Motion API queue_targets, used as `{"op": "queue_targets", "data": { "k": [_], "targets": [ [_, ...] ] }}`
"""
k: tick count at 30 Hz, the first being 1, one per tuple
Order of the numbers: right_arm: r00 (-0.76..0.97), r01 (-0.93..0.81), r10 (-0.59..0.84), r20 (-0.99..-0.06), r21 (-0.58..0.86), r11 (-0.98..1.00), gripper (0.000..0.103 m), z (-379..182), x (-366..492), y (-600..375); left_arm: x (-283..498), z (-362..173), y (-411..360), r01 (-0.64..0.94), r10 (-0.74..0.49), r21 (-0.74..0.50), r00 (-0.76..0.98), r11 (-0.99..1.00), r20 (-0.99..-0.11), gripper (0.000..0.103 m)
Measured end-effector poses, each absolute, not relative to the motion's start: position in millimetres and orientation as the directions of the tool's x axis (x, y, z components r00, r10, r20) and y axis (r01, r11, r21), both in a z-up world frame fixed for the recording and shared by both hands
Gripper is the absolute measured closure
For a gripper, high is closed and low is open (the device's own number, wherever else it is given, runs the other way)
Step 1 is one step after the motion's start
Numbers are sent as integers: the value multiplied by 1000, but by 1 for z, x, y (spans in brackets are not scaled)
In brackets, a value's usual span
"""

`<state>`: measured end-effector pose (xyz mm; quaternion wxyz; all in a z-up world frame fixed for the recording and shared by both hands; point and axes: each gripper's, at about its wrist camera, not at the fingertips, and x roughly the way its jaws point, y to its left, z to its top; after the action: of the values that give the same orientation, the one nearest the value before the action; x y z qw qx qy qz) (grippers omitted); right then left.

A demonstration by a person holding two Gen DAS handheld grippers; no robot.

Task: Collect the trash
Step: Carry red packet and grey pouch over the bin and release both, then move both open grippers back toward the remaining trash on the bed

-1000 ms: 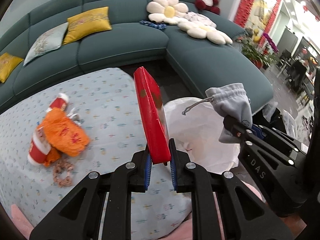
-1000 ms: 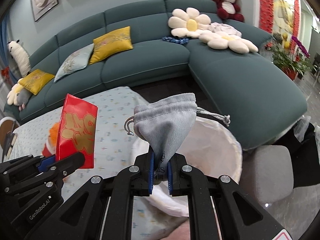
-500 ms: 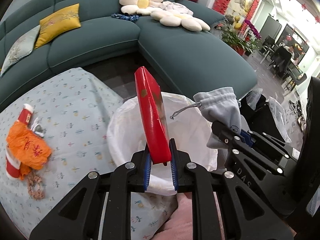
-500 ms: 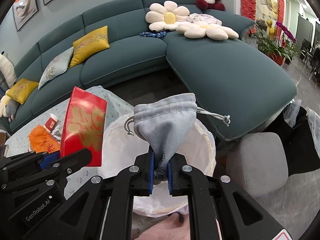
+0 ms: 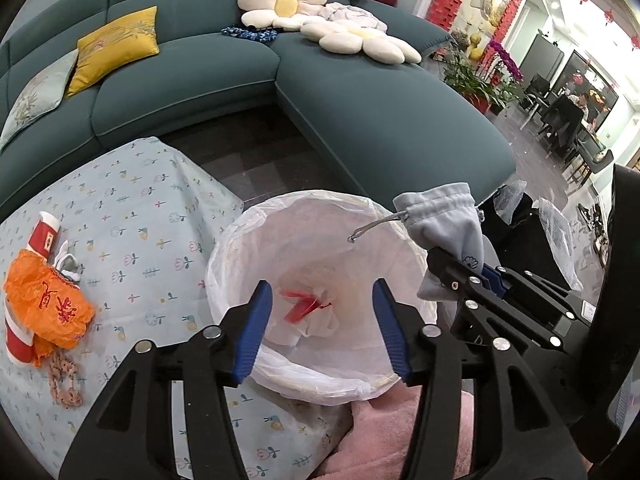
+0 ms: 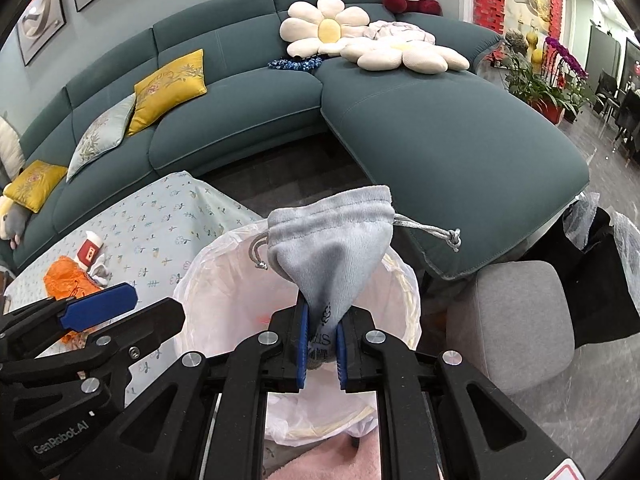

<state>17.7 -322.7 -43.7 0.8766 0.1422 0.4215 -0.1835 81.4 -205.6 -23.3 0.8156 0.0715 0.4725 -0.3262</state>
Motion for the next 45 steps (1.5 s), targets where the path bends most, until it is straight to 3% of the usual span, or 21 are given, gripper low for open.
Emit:
{"op": "queue_targets", "data": {
  "k": [3,9,15,25,45],
  "targets": [
    [578,437,-198,-792,96,894,89,-44,18,-322,84,-22,-198,582,-456,-187,358,791,-815,44],
    [579,421,-196,-792,84,903,88,-42,27,-313,93,-22,-176,540,-437,-187,383,821,-813,43],
    [585,408,-214,-782,56,911,68,-37,35,-298,101,-22,-149,477,-411,-191,414,858,-812,41],
    [592,396,-239,-770,20,918,52,-29,45,-282,109,-19,-114,410,-396,-212,444,887,-804,40],
    [615,303,-188,-766,10,953,52,-18,64,-225,115,-19,-54,299,-340,-214,482,930,-807,40]
  ]
}}
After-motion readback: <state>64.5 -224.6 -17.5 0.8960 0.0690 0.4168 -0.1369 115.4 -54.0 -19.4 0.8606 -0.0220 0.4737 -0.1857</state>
